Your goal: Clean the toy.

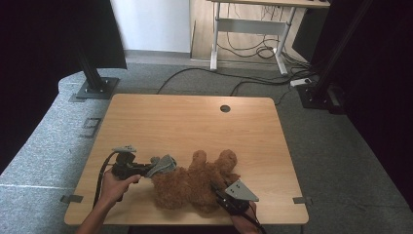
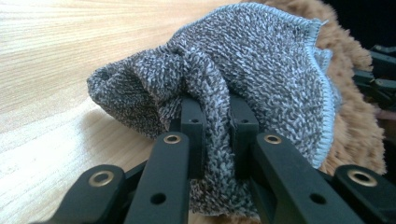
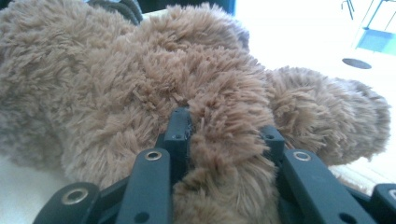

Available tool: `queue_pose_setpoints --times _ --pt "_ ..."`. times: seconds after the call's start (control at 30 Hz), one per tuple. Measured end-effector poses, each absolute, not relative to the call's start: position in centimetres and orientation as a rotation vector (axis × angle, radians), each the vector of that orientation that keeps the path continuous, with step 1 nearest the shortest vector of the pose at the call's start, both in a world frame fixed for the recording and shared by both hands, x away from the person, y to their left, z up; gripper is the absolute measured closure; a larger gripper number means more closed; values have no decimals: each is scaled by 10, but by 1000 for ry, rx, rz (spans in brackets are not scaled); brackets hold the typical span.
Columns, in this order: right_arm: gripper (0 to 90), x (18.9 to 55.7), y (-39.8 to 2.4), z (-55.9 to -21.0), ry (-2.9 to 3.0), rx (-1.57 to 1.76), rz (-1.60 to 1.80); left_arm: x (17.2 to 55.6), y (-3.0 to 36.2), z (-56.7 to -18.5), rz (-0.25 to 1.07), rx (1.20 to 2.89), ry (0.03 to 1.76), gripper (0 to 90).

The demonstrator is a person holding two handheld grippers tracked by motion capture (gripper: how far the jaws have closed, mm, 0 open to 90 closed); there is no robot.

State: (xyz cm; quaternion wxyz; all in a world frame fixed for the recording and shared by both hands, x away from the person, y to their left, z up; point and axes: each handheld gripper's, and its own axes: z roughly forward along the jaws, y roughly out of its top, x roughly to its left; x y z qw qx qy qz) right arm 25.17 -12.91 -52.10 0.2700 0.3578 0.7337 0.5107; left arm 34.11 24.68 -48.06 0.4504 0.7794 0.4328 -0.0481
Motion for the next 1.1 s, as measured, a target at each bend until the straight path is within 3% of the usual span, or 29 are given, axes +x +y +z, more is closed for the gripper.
queue_pose_setpoints --times 0.43,0.87,1.1 --pt "691 273 -122 -520 1929 987 1384 340 255 -479 -88 1859 1087 793" --pt "620 282 -127 -517 1929 1042 1454 341 261 -466 -37 1835 1072 793" --pt "620 282 -127 -517 1927 1035 1447 335 288 -470 8 1840 1140 794"
